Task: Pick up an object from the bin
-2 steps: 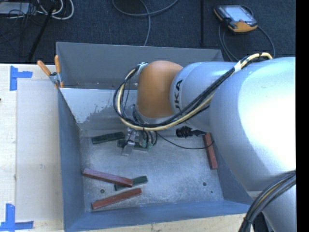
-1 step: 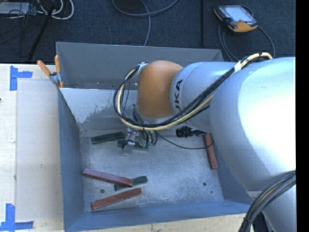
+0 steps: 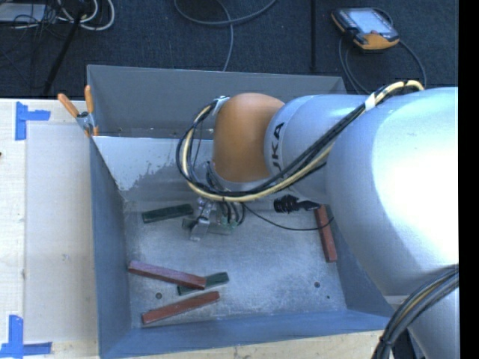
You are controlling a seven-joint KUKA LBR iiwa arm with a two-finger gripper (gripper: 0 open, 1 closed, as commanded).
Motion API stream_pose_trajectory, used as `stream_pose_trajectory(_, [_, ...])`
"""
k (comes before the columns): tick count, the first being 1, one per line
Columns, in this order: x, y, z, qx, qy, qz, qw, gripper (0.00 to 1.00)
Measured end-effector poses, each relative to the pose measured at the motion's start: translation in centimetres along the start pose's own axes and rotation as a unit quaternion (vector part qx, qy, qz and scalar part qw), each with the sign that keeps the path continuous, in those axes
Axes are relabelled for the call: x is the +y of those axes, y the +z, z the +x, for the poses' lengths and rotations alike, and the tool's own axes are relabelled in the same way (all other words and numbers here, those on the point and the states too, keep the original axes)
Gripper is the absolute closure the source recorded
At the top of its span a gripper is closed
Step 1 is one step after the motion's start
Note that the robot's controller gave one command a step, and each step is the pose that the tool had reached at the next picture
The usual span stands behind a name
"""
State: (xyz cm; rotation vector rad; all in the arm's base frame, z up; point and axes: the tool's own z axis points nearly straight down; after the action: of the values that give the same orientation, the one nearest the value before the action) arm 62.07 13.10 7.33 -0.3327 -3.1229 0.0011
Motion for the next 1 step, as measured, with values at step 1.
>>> stream_pose_trajectory(1, [-0.07,-1.32,0.11,0.0021,0.0,0.001,1.0,1.0])
